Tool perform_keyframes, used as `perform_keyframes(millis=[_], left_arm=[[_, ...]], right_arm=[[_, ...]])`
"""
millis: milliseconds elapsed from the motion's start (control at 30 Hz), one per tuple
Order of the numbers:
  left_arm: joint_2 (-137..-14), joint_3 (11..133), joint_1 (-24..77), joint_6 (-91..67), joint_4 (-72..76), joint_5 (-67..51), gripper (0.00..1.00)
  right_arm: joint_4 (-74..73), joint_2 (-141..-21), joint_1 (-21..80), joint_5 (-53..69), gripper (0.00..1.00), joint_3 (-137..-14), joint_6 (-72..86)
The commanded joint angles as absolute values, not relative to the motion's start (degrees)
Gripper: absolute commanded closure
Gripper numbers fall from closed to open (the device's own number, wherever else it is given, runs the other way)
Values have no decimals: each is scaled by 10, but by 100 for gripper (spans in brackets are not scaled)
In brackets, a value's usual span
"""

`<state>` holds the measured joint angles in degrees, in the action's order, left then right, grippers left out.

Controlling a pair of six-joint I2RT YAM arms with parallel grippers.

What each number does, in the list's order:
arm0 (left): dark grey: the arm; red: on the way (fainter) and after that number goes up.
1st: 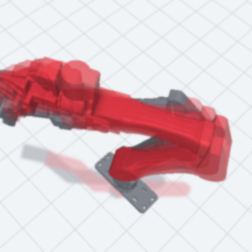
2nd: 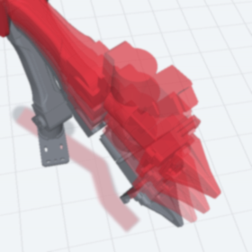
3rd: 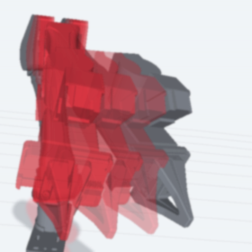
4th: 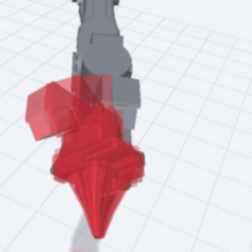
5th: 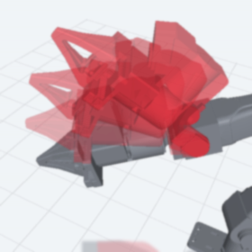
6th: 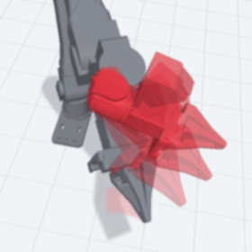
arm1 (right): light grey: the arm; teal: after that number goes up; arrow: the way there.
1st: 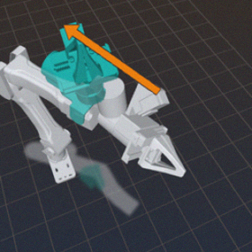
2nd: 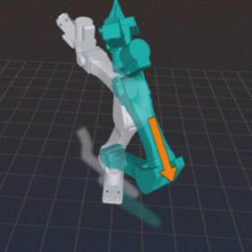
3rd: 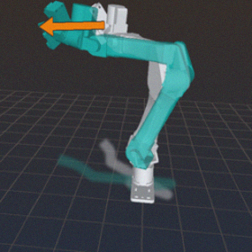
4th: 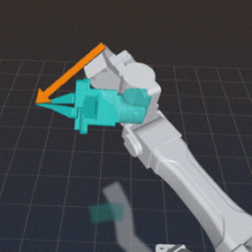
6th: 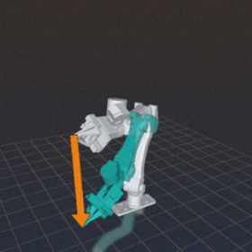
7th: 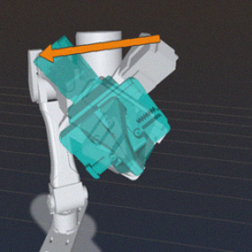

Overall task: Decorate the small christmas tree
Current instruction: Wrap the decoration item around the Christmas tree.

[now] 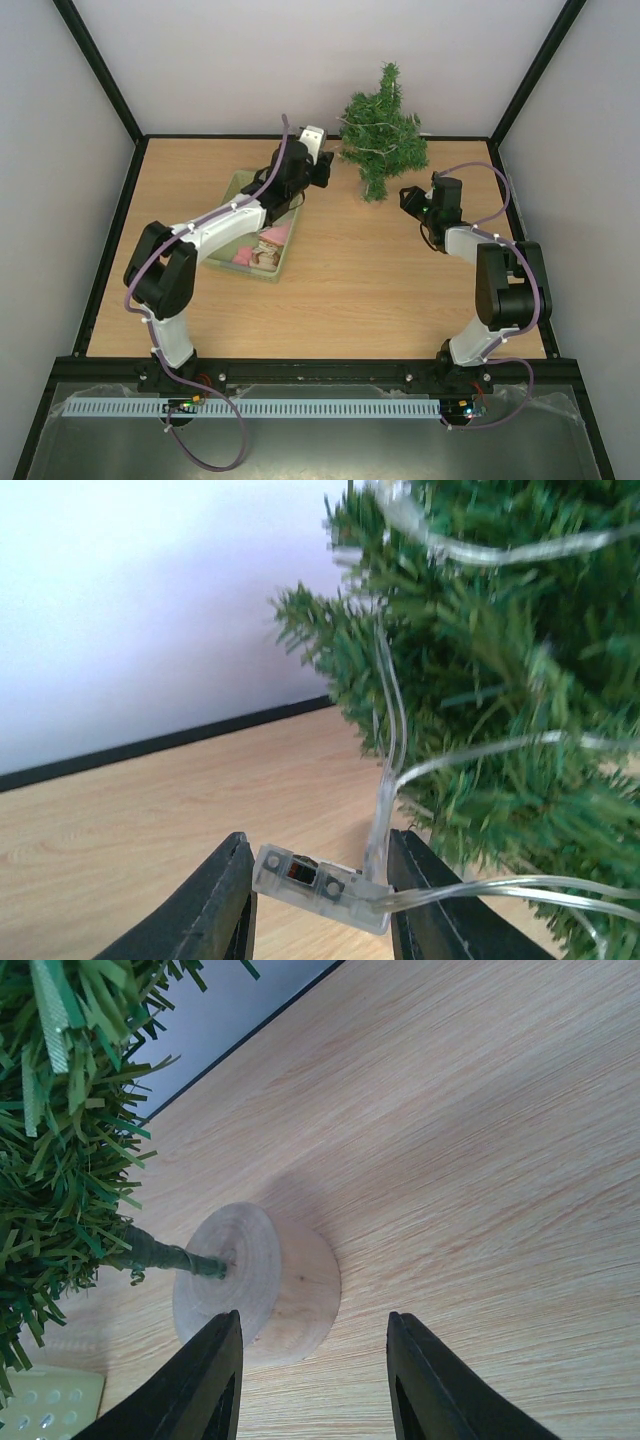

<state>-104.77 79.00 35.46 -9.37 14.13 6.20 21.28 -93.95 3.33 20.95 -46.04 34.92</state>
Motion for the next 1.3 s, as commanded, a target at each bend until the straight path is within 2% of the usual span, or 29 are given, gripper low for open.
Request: perform_keyframes(millis=[0,667,1267], left_arm=[[-1046,828,339,-89,148,31,74],[-1134,905,306,-114,112,-34,73],[-1149,914,303,-128,112,-59,72]], right_arm=[[224,-934,30,199,62,-456,340],[218,-934,30,191,62,-464,336],[210,-937,30,197,62,-473,332]])
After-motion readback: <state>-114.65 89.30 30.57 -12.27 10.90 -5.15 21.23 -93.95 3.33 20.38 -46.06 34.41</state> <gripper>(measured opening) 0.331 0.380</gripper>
